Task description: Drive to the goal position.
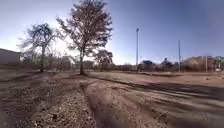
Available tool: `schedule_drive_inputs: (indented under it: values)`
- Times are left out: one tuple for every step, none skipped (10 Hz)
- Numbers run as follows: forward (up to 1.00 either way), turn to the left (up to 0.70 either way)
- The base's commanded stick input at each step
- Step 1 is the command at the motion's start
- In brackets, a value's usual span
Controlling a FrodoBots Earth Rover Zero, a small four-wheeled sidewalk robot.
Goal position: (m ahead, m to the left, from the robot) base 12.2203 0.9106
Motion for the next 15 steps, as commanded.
schedule_drive_inputs:
  values:
    - [0.50,0.00]
    - [0.50,0.00]
    - [0.50,0.00]
    - [0.50,0.00]
    - [0.50,0.00]
    - [0.50,0.00]
    - [0.50,0.00]
    - [0.50,0.00]
    - [0.50,0.00]
    - [0.50,0.00]
    - [0.50,0.00]
    - [0.50,0.00]
    - [0.50,0.00]
    - [0.50,0.00]
    - [0.50,0.00]
